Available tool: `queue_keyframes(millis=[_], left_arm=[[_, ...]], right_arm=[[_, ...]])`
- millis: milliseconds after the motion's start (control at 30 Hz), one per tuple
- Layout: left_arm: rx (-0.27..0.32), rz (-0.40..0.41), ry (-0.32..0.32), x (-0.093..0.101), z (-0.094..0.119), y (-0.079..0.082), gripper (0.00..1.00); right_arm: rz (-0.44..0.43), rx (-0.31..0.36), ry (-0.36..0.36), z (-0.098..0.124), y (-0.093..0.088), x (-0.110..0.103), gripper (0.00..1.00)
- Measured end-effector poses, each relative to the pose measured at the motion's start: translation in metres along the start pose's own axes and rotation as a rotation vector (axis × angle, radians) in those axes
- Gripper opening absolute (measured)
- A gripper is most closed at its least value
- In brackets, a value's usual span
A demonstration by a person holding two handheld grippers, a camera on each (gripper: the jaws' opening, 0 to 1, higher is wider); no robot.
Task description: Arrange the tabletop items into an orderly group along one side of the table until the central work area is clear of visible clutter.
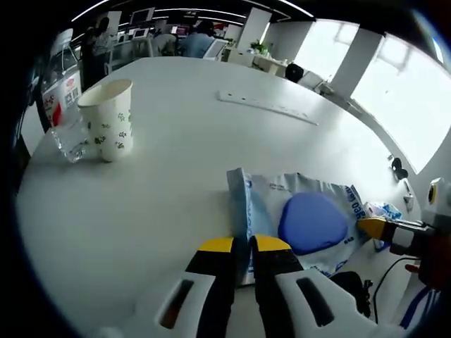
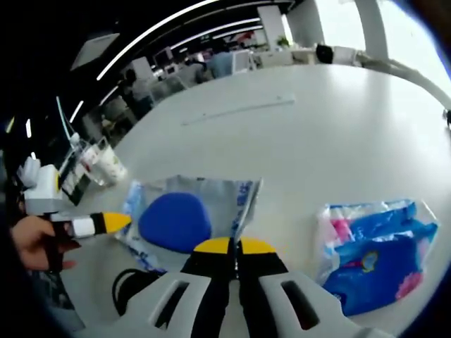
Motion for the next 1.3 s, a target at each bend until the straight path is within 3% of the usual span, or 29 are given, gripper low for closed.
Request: queue_keyframes(millis=[667,1000,1300], left_arm=[[0.014,0.03,-0.022,0.0,0.004,0.008,0.02],[0.043,0.034,-0.017,-0.008,0.01,0.023,0.02],[0.051,0.041,-0.008,-0.017,0.011,0.027,0.01]], right_arm=[[0.018,-0.005,0.019,0.001,0.009,-0.006,0.0],[0.032,0.009,0.036,-0.003,0.02,-0.017,0.0],[0.043,0.012,0.052,-0.008,0.024,-0.026,0.0]])
Point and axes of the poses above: the point that each gripper's makers call its tool centre point, and the gripper's own axes: z roughly backward along the fingers, x roughly to its right, y roughly out of its top, the point moved 1 cm from there along z, roughly backward along the fingers, and after that the axes turned 4 degrees about -z, right-handed, at the moved point
